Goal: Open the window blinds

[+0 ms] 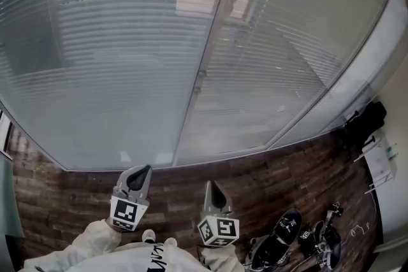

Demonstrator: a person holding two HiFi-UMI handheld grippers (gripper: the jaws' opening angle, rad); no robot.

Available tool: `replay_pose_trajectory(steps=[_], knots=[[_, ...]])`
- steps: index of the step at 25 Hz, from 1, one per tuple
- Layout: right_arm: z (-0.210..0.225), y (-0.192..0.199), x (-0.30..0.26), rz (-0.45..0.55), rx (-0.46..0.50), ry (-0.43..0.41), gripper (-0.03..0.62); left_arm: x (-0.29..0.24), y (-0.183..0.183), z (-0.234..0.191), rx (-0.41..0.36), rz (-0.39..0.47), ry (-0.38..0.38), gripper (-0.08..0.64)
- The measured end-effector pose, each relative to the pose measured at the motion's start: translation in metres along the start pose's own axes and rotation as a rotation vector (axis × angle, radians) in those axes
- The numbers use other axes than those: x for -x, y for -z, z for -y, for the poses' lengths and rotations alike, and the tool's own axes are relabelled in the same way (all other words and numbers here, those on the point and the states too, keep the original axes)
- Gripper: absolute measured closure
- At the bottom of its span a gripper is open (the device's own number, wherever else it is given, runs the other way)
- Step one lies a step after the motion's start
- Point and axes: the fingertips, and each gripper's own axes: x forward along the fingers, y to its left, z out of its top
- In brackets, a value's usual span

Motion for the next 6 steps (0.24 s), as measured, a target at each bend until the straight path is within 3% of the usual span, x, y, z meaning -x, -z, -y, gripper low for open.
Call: replay_pose_trajectory(steps=[6], knots=[[0.0054, -0.0017, -0.0027, 0.002, 0.001, -0.014, 0.592, -0.0034, 0.0023, 0.0061, -0.004, -0.008, -0.006, 0.560]])
